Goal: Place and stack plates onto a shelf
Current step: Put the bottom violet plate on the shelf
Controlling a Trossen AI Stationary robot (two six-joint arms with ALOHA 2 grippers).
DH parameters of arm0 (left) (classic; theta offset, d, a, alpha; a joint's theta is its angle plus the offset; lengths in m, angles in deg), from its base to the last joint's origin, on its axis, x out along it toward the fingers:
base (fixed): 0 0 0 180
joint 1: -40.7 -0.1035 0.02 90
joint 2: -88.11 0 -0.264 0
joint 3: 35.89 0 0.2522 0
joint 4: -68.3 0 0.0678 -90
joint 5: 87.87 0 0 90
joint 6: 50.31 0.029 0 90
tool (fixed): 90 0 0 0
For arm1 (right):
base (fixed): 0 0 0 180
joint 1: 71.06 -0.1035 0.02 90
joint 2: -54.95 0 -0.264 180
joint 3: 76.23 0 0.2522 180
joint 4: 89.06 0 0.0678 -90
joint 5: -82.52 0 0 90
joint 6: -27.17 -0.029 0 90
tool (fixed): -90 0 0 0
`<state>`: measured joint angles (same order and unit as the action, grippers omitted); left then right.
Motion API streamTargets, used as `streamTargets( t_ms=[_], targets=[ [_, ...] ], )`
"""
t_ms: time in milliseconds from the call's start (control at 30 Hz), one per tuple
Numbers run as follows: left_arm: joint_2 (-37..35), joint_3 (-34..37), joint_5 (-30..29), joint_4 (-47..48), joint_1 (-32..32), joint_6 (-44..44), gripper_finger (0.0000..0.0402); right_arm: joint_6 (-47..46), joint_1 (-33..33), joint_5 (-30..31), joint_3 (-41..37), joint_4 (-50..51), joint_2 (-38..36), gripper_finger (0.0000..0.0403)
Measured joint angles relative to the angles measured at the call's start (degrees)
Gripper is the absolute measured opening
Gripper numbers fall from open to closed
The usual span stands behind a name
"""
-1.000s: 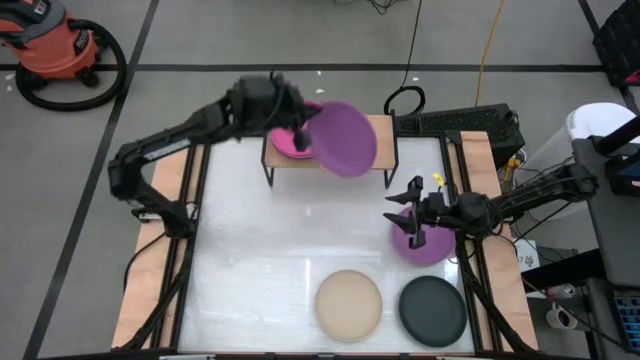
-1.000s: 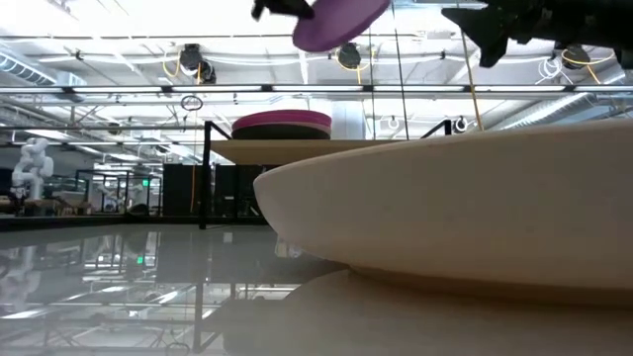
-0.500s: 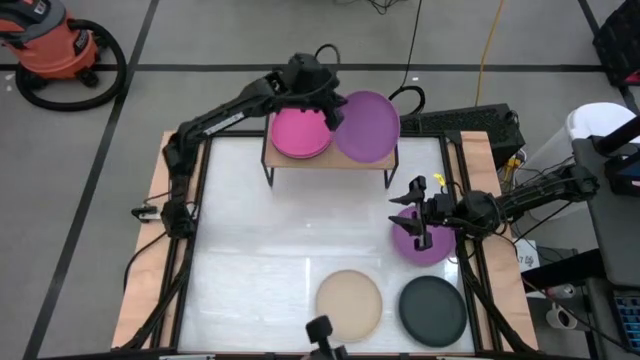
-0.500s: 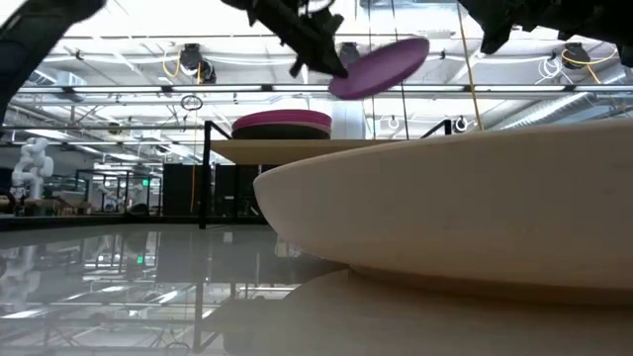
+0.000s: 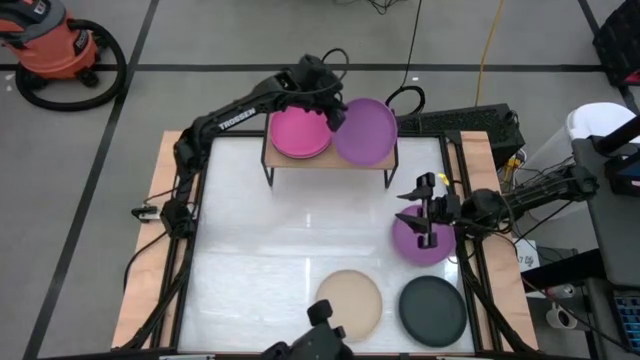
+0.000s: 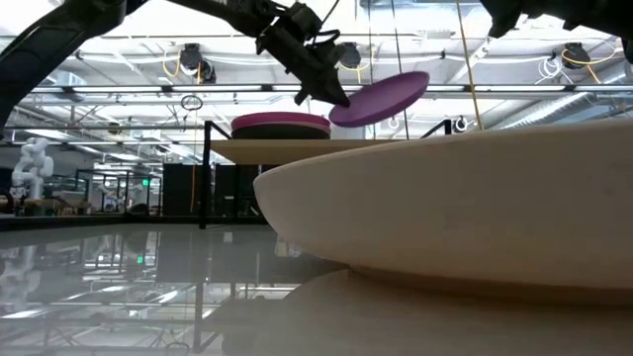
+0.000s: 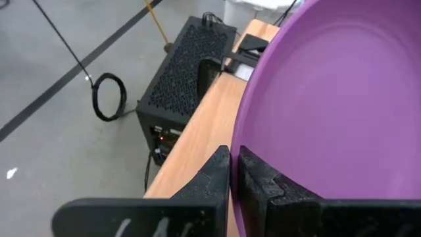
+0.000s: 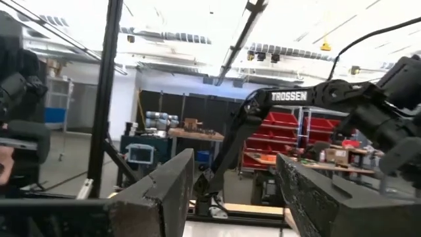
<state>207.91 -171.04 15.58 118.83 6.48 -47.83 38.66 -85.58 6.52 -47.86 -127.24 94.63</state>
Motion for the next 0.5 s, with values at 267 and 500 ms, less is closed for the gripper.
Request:
streamTargets(
  t_ms=[267,500],
  targets=[
    [-0.14,0.00,-0.15,1.09,-1.02,0.74,0.0024,2.93,0.00,5.48,0.00,1.61,-1.03,0.0196],
    [-0.14,0.00,-0.20,0.70,-1.02,1.77,0.0026,3.14,0.00,5.57,0.00,1.66,-1.70,0.0196]
  ],
)
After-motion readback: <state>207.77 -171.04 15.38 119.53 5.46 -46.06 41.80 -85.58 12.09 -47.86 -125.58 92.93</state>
